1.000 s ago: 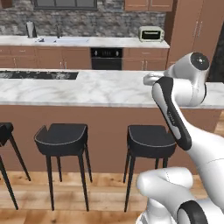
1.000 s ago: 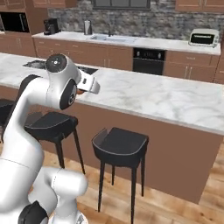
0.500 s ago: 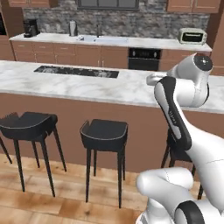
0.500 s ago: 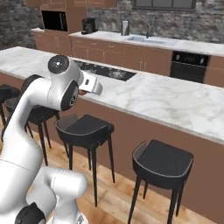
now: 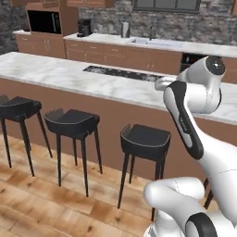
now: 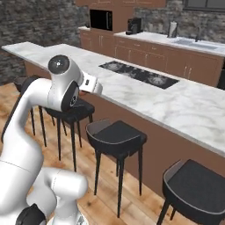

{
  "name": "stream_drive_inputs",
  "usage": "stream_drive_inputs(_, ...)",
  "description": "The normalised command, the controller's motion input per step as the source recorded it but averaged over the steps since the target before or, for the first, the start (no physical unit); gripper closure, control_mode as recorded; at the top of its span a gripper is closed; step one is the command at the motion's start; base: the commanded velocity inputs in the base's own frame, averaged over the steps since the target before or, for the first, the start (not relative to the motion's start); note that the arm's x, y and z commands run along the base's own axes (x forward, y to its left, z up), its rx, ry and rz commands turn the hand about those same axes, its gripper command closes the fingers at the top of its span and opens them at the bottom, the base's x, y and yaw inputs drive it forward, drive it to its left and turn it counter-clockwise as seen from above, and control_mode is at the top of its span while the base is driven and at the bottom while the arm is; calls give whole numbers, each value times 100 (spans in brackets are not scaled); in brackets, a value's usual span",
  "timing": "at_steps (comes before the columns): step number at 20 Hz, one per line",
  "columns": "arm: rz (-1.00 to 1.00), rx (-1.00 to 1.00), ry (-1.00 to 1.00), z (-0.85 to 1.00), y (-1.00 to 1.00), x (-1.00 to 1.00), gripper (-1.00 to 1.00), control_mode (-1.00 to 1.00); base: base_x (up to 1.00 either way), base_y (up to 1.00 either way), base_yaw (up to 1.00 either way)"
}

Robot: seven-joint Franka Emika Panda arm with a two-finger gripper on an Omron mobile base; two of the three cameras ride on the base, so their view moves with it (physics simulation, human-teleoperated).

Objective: Pick the egg and butter from the fridge and place them by the bowl for mixing.

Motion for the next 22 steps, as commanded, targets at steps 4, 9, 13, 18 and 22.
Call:
stream_drive_inputs(4, 0, 0, 0, 0, 0, 0, 100, 100, 61, 33, 19)
stream_drive_inputs(9, 0, 0, 0, 0, 0, 0, 100, 100, 69, 37, 11)
stream_drive_inputs(13, 0, 0, 0, 0, 0, 0, 100, 100, 54, 43, 23)
stream_drive_inputs(18, 0, 0, 0, 0, 0, 0, 100, 100, 9, 17, 74)
stream_drive_inputs(22, 0, 0, 0, 0, 0, 0, 100, 100, 6, 14, 77)
